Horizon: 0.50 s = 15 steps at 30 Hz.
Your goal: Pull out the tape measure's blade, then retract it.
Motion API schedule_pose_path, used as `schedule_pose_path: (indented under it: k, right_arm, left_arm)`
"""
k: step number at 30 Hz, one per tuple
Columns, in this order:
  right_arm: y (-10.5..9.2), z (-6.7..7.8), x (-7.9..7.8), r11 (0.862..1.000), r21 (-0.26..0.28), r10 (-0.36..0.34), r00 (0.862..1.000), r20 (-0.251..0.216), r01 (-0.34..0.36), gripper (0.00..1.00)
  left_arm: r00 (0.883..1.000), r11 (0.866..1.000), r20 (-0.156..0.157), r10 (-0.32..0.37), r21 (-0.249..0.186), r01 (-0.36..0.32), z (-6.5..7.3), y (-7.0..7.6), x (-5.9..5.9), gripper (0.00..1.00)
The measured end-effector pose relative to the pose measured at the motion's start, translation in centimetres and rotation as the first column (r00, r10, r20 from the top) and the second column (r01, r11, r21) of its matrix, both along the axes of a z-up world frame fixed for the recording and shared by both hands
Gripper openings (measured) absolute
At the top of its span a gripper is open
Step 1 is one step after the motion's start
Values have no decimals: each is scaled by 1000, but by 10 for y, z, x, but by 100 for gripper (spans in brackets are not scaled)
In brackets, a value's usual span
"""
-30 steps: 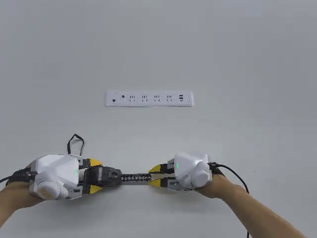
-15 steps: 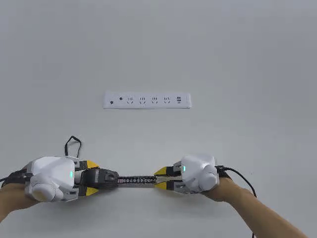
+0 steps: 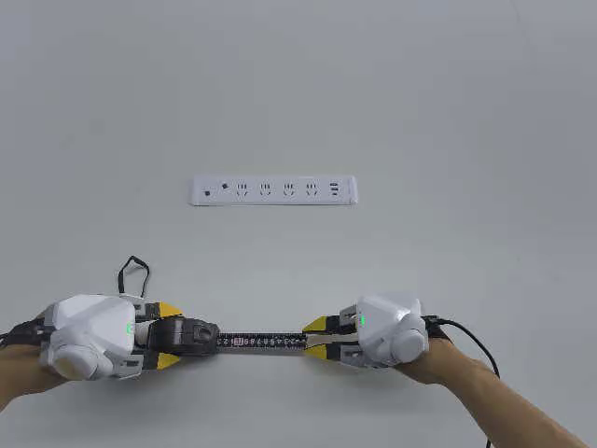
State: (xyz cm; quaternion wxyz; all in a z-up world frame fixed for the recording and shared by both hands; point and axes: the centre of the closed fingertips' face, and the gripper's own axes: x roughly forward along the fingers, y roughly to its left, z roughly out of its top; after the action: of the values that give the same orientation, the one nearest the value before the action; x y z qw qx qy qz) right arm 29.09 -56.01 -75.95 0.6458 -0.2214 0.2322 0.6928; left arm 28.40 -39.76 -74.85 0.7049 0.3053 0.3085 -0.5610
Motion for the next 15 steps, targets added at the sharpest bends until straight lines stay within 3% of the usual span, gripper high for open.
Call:
schedule_pose_path:
  k: [15]
  right_arm:
    - [-14,3,1,1000,-1,1,1000,6,-1,7]
  left_arm:
    - [1000,1000,1,-1,10,1,4,-3,-1,29]
